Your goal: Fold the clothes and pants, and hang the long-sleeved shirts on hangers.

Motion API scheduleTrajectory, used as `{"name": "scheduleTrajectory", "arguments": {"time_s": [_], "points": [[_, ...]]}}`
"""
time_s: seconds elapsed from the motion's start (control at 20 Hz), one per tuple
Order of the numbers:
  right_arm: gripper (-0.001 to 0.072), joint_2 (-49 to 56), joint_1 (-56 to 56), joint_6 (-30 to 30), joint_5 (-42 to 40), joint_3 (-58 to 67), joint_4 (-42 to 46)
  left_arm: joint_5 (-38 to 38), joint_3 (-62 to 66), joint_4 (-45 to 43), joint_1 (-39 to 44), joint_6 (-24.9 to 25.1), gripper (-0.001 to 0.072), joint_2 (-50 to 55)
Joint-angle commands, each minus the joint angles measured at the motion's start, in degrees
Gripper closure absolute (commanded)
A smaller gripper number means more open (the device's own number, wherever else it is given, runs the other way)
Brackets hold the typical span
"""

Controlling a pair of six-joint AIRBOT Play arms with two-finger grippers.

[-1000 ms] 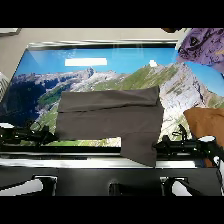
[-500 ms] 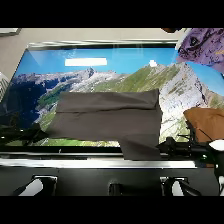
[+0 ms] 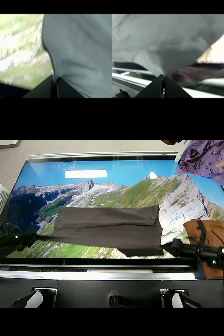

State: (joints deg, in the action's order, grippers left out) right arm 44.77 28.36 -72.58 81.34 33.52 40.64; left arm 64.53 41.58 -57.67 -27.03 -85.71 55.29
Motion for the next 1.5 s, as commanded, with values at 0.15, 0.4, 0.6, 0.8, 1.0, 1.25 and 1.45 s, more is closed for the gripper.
{"name": "scheduleTrajectory", "arguments": {"time_s": [0.15, 0.4, 0.6, 0.8, 1.0, 1.25, 1.45], "points": [[0.0683, 23.8, -12.5, 3.1, -12.0, 16.2, 1.1, -11.9, 6.8, 0.7, 6.3, 0.4, 0.0692, 10.0], [0.0683, 36.5, -14.4, -2.9, -15.5, 32.1, 6.1, -16.9, 14.7, 0.7, 9.1, 0.4, 0.0691, 21.7], [0.0683, 43.1, -14.4, -4.3, -15.0, 40.7, 7.8, -16.7, 22.9, 0.7, 11.1, 0.4, 0.0691, 31.0], [0.0683, 48.9, -14.5, -5.3, -15.0, 47.2, 8.7, -15.4, 31.8, 0.6, 13.3, 1.8, 0.0691, 39.0], [0.0682, 53.9, -17.1, -5.2, -15.8, 49.0, 11.7, -13.8, 37.0, 0.7, 14.2, 1.8, 0.069, 45.1], [0.0677, 57.3, -18.2, -7.0, -17.8, 49.0, 14.1, -14.2, 38.2, 0.8, 14.8, 1.7, 0.0586, 47.5], [0.024, 57.0, -15.8, -8.0, -9.9, 54.4, 14.0, -12.6, 39.3, 0.9, 14.4, 1.7, 0.002, 45.7]]}}
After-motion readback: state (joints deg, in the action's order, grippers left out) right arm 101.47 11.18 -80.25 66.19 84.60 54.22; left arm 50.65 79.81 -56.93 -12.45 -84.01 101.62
